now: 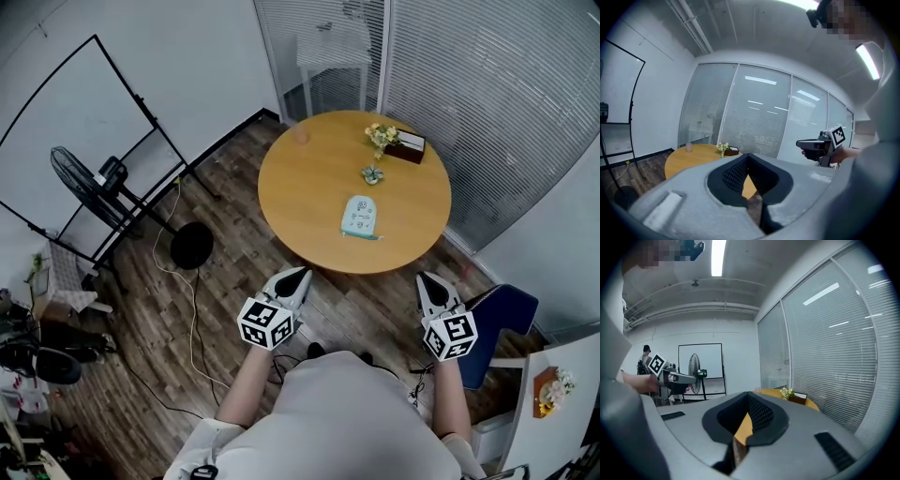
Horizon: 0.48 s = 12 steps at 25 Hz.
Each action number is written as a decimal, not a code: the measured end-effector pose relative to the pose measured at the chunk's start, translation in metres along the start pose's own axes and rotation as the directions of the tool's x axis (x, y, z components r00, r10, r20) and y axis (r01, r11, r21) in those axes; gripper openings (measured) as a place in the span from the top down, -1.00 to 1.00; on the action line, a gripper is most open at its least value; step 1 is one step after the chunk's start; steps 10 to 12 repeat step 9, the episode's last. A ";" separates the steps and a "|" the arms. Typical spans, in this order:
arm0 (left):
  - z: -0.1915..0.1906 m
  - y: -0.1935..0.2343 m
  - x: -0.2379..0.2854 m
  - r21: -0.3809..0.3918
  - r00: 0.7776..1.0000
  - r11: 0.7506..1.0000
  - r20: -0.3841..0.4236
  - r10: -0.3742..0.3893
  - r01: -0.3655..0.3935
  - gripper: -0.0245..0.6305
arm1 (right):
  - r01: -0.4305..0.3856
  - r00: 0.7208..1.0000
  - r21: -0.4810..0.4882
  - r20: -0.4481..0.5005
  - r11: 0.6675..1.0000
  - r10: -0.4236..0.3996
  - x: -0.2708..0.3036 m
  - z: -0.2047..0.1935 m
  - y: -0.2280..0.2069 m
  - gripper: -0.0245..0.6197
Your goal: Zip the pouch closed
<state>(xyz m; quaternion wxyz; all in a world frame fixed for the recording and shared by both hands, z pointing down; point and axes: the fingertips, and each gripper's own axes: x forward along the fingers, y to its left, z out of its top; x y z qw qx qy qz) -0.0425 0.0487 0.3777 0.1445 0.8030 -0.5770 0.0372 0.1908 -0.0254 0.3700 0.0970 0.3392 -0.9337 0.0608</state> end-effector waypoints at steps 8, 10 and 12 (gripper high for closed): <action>0.001 0.003 -0.005 -0.012 1.000 1.000 -0.005 0.012 -0.012 0.87 | -0.013 1.000 -0.003 0.004 1.000 0.013 -0.002 0.003 0.003 0.91; 0.001 0.002 -0.005 -0.013 1.000 1.000 -0.006 0.011 -0.011 0.87 | -0.013 1.000 -0.004 0.006 1.000 0.013 -0.002 0.004 0.003 0.91; 0.001 0.002 -0.005 -0.013 1.000 1.000 -0.006 0.011 -0.011 0.87 | -0.013 1.000 -0.004 0.006 1.000 0.013 -0.002 0.004 0.003 0.91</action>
